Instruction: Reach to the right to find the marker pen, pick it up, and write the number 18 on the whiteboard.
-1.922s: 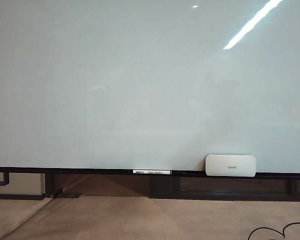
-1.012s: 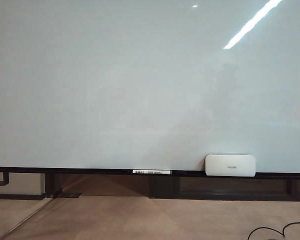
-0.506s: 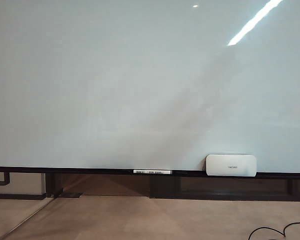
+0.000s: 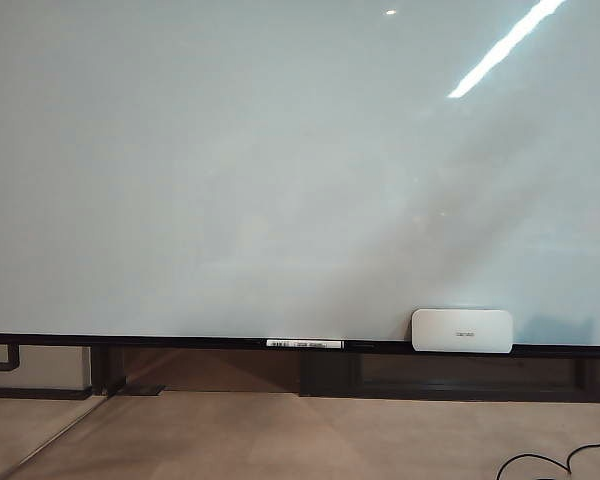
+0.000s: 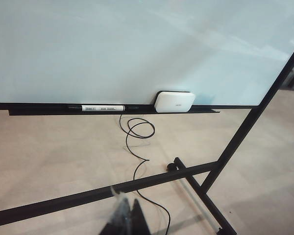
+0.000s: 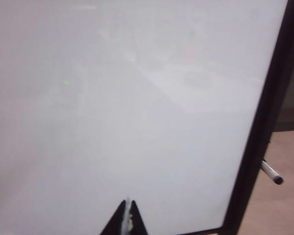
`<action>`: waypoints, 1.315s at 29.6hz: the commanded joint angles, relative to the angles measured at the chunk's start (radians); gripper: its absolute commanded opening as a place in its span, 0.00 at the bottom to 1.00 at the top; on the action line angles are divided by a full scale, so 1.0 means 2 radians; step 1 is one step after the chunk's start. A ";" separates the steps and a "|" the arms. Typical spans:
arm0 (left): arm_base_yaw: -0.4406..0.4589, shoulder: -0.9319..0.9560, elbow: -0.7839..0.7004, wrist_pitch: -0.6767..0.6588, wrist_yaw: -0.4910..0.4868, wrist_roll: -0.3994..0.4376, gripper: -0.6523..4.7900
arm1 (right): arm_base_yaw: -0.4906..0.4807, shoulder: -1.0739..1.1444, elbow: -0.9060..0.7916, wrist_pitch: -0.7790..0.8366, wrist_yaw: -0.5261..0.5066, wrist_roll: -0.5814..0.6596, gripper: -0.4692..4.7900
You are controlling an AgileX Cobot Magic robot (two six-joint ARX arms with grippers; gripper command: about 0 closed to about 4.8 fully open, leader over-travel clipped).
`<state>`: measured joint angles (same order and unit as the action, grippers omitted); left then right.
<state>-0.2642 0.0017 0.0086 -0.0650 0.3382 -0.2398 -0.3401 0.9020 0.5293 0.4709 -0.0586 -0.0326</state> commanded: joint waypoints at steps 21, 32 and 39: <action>0.001 0.001 0.000 0.003 -0.023 0.051 0.11 | -0.260 0.360 0.117 0.108 -0.185 -0.032 0.10; 0.001 0.001 0.000 -0.010 -0.034 0.068 0.11 | -0.313 0.480 0.206 0.123 -0.341 -0.012 0.16; 0.001 0.001 0.000 -0.023 -0.048 0.083 0.11 | -0.326 0.608 0.347 0.118 -0.425 0.016 0.15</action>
<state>-0.2626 0.0025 0.0086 -0.1047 0.2577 -0.0792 -0.9913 2.1048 1.1923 0.6968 -0.8787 -0.0116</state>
